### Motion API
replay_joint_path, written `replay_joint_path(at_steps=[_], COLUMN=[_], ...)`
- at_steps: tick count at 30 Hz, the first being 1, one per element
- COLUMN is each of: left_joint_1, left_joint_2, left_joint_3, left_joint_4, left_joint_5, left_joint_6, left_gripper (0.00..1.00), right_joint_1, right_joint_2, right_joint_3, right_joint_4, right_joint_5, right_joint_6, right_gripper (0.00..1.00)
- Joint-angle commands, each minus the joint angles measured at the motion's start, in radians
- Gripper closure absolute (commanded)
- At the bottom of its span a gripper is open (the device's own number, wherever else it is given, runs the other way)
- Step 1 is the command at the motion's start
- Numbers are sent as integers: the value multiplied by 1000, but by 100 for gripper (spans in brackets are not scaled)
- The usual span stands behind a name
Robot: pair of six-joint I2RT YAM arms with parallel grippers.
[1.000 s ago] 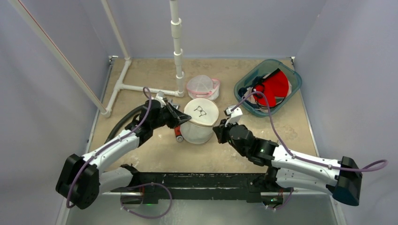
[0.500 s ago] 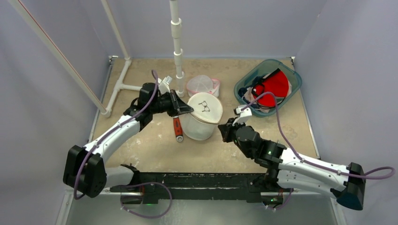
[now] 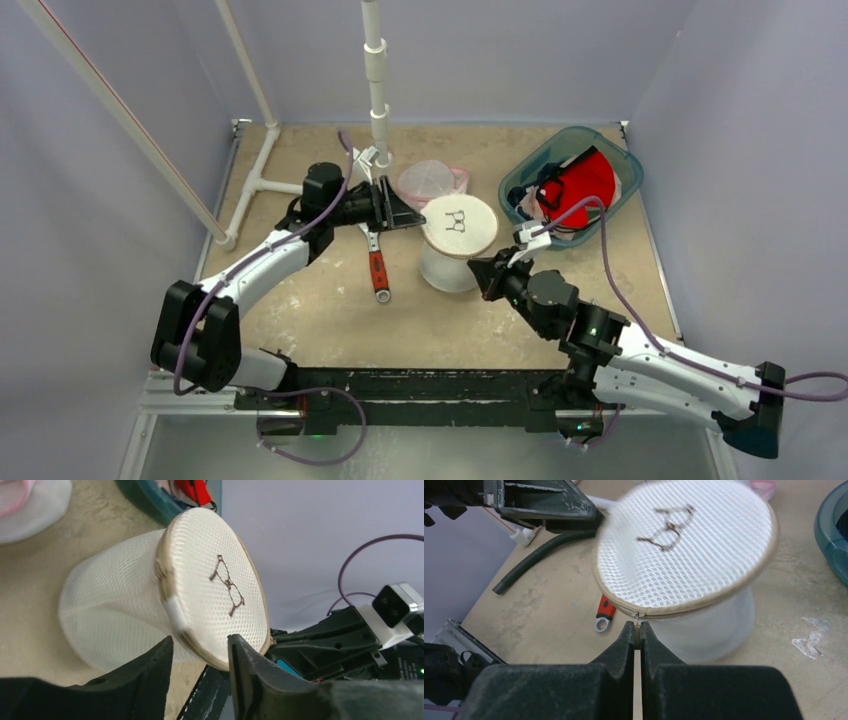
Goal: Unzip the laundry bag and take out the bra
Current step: Unzip the laundry bag at the center of the board.
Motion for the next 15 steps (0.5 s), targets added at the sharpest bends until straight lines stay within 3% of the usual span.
replay_joint_path(at_steps=[1, 3, 7, 11, 15], left_joint_1=[17, 17, 17, -14, -156], left_joint_2=[-32, -75, -233, -451, -559], left_joint_3=[-108, -142, -210, -340, -399], left_joint_4=[92, 45, -84, -97, -124], left_joint_5=[-72, -149, -379, -553, -722], left_joint_6=[-7, -8, -57, -290, -481], left_gripper=[44, 30, 17, 16, 18], right_joint_1=[-1, -1, -1, -1, -1], right_joint_2=[35, 47, 74, 108, 119], right_joint_3=[-2, -14, -22, -26, -50], right_joint_4=[60, 73, 87, 83, 79], right_joint_5=[-48, -60, -68, -65, -56], right_joint_6=[-28, -26, -30, -32, -13], right_gripper=[100, 100, 100, 100, 100])
